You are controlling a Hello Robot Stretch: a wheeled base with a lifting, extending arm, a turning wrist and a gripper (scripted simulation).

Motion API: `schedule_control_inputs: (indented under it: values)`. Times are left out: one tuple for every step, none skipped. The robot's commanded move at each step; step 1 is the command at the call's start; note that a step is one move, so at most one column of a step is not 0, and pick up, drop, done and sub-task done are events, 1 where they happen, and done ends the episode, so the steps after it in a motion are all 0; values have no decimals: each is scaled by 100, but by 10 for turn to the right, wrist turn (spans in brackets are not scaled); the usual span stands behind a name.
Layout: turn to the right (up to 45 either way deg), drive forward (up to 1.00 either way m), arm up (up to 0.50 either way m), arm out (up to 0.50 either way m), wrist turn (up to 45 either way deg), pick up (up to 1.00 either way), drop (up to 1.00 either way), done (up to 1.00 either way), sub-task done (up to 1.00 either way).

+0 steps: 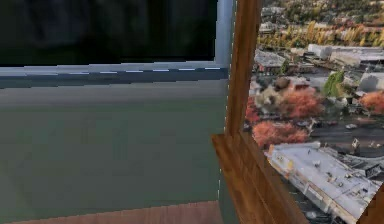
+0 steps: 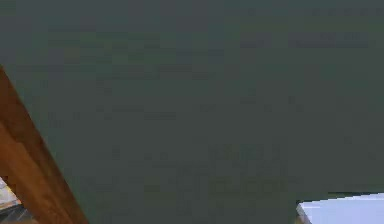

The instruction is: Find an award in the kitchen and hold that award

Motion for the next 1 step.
schedule_control_inputs:
  values:
    - [-450, 0, 0, 0, 0, 0, 0, 0, 0]
